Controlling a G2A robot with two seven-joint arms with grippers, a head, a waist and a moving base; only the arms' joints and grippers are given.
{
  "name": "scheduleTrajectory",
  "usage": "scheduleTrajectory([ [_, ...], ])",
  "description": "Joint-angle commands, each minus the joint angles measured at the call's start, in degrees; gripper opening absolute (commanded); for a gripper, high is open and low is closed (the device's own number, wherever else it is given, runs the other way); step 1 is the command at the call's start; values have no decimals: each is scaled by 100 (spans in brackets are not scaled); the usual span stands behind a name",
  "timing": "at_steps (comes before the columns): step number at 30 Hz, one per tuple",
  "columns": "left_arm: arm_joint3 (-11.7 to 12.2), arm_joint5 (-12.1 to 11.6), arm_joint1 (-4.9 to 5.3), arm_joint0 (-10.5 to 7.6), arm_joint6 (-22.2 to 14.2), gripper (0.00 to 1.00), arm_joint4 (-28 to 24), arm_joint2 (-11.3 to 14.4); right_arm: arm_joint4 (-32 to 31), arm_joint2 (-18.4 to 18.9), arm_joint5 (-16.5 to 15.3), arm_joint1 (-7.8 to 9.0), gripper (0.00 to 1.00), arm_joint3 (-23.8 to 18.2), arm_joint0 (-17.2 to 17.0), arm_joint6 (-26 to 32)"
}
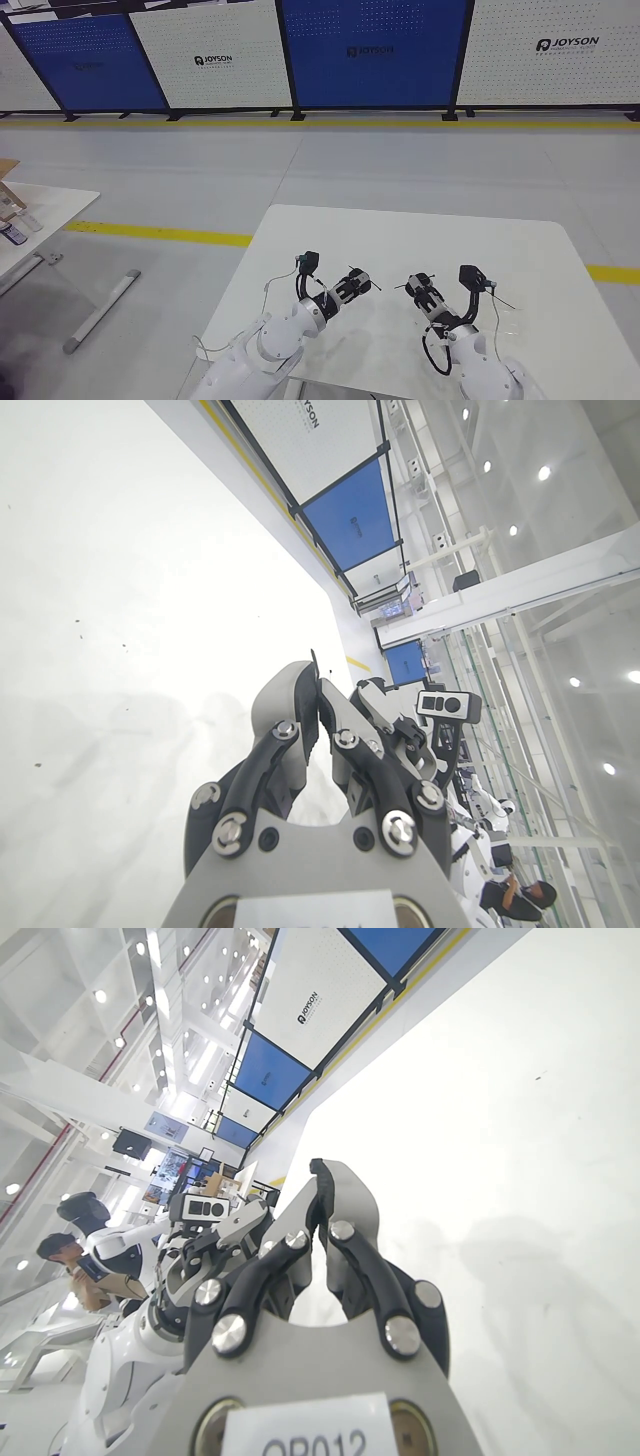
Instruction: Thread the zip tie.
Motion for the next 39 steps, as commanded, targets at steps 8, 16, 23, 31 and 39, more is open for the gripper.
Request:
scheduleTrajectory([
  [8,0,0,0,0,0,0,0,0,-240,38,-355,10,0,-92,-230,-186],
  [16,0,0,0,0,0,0,0,0,-182,234,-1349,-3,0,-40,-862,-1059],
  [23,0,0,0,0,0,0,0,0,-27,272,-1302,-9,0,-12,-898,-990],
  [31,-15,-16,-9,1,26,0,-18,29,-315,232,-1255,-62,0,-15,-933,-1381],
  [39,63,14,-20,-27,-254,0,-75,158,-428,155,-1179,-121,0,58,-919,-1664],
])
